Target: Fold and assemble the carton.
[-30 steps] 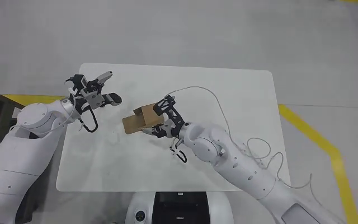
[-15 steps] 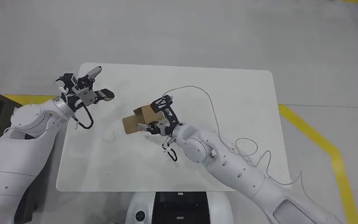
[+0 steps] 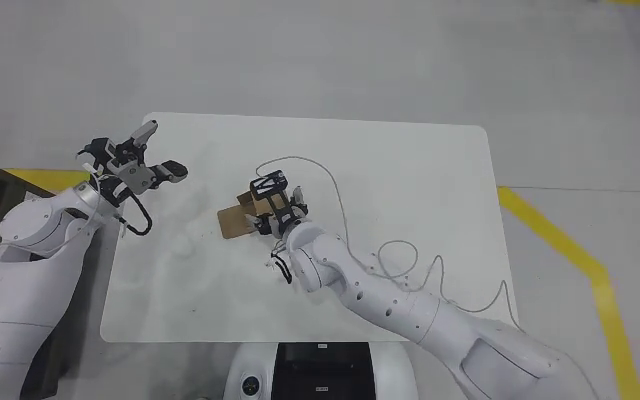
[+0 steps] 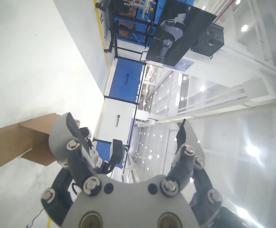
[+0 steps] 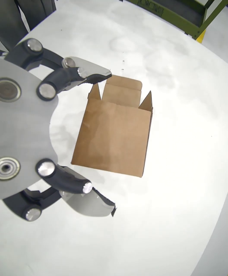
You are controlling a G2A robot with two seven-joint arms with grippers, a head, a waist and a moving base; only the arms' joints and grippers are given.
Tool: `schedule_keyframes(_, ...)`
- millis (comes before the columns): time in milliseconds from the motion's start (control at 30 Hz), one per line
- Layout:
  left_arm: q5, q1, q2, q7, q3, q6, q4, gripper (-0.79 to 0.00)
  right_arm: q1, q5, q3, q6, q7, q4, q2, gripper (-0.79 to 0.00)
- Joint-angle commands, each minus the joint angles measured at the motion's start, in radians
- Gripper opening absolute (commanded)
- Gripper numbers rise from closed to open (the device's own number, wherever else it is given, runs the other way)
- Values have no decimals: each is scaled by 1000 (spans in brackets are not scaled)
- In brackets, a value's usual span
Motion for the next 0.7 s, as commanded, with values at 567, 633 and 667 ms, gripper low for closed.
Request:
schedule_keyframes(567,23,-10,-21,-35,-30,26,1,0,-75,-293,75,23,299,-131,34,0)
schedule_keyframes(633,26,-18,-23,-40,-28,31,3,0,-90,-325,99,20,321,-153,43,0)
schedule_keyframes(667,28,-23,-24,-42,-27,32,4,0,-100,-343,112,18,332,-167,49,0)
